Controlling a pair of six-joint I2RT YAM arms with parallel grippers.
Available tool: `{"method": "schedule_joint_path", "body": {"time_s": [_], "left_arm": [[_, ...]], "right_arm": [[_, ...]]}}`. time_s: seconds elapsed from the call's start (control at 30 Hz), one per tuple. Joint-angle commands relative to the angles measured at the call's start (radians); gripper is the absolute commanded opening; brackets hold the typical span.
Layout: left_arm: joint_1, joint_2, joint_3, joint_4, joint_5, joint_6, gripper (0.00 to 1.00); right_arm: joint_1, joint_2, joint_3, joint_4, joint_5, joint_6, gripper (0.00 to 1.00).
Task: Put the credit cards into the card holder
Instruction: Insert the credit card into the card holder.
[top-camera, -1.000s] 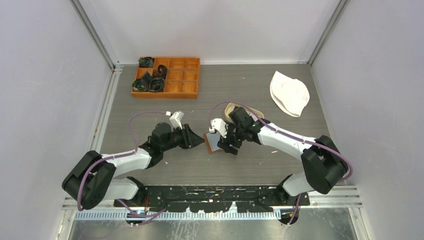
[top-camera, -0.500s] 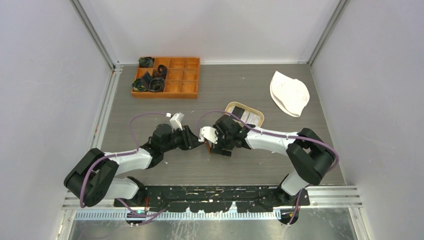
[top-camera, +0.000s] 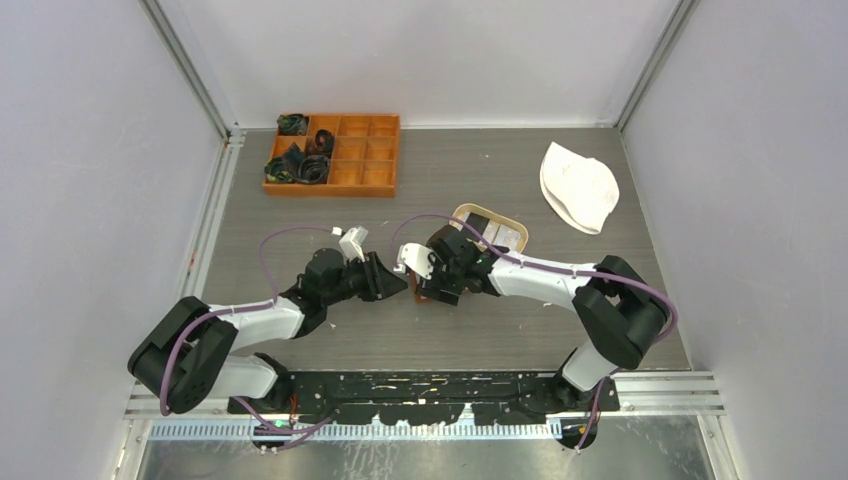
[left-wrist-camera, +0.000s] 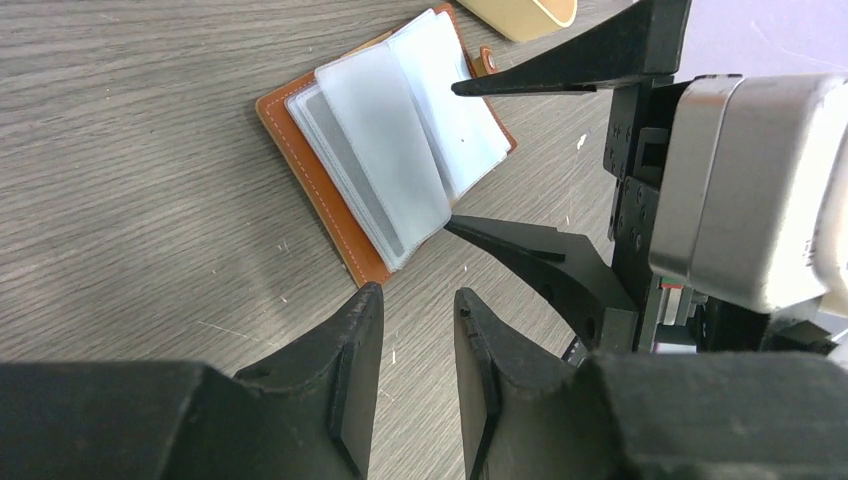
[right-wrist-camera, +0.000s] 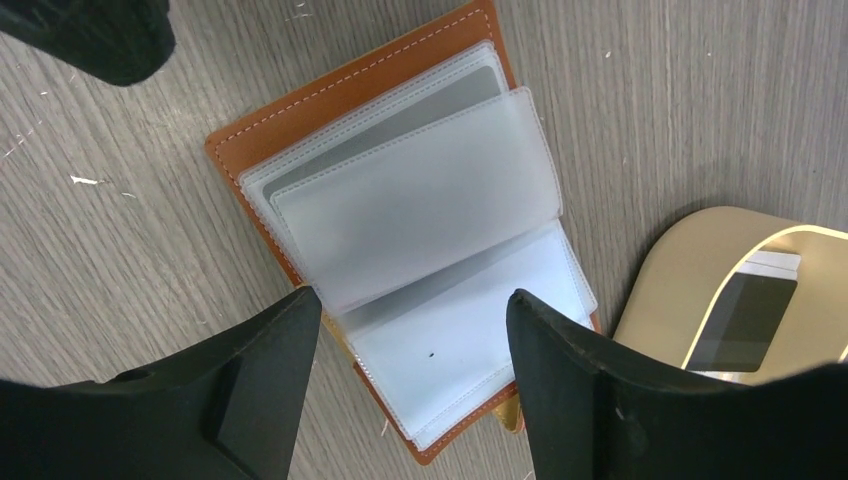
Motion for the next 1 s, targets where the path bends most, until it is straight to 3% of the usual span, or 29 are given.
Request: {"method": "schedule_joint_path", "body": {"time_s": [0.0, 0.67, 0.97], "left_arm": [[0.0, -0.007, -0.005, 0.058, -0.004, 0.001, 0.33], [0.0, 0.017, 0.009, 0.071, 0.02, -0.007, 0.32], [0.002, -0.006, 0.008, 0.075, 0.03, -0.004, 0.31]], "right_arm": [[-0.009, -0.047, 0.046, 0.028, 0.015, 0.043, 0.73], [-0.104, -0.056, 0.082, -0.064, 0.032, 0.073, 0.73], [-0.236, -0.085, 0.114, -0.122, -0.031, 0.109, 0.68]]}}
